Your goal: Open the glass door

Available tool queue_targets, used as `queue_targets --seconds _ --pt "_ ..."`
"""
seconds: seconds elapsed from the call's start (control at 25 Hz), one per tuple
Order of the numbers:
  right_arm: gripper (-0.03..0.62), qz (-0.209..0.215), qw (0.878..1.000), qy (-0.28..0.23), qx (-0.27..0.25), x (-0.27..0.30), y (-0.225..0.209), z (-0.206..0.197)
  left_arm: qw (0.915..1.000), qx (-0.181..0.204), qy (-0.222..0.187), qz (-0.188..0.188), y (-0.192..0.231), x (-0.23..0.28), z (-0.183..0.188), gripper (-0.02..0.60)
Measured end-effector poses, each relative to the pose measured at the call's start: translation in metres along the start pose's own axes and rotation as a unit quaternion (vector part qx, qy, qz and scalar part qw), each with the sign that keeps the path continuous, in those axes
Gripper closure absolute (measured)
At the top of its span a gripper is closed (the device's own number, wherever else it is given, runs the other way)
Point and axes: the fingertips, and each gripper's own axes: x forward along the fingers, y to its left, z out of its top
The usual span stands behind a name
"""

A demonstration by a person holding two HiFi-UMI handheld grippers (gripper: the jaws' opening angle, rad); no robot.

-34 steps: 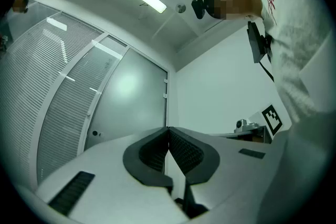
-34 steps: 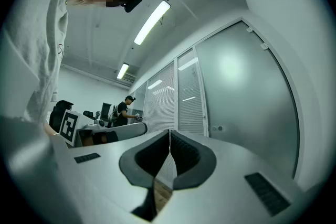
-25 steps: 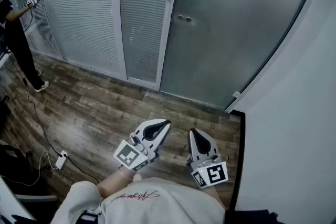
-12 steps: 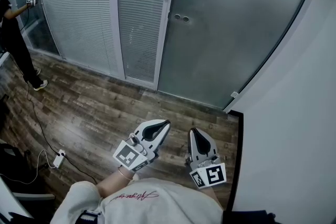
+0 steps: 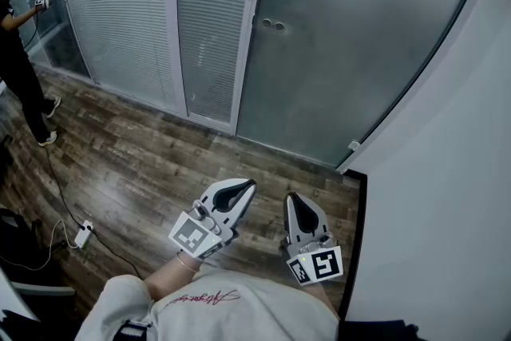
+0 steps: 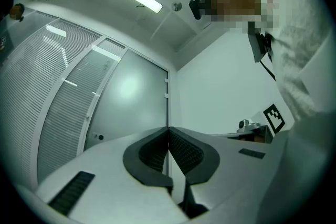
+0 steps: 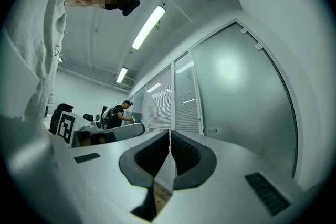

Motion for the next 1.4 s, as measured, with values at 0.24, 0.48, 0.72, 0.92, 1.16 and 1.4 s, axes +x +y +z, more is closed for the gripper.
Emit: queue_targets --seconds 0.24,0.48,0.72,0.92,1.16,1.4 --pt "0.572 0.009 1.000 0.005 -0.002 0.003 -0.011 -0.002 1.0000 0.002 0.004 0.008 0.004 0.009 -0.005 0.569" --pt "0.572 0.006 1.000 -0.001 -0.008 0.020 -0.030 -0.003 0.9998 0.008 -0.010 0.015 0.025 0.029 -0.005 0.569" --pt "0.572 -0.003 1.000 0.003 -0.014 0.052 -0.051 -0.012 0.9999 -0.001 -0.006 0.011 0.065 0.051 -0.021 0.569" --pt "0.572 -0.017 1.000 0.004 -0.011 0.094 -0.076 -0.020 1.0000 -0.001 -0.003 0.002 0.109 0.078 -0.029 0.569" --pt "0.572 -0.026 1.000 0.008 -0.007 0.163 -0.099 -0.032 0.9999 -0.009 0.010 -0.008 0.175 0.111 -0.041 0.569" --pt "0.572 -0.047 0.999 0.011 -0.003 0.235 -0.135 -0.041 0.9992 -0.021 0.022 -0.025 0.244 0.152 -0.055 0.569"
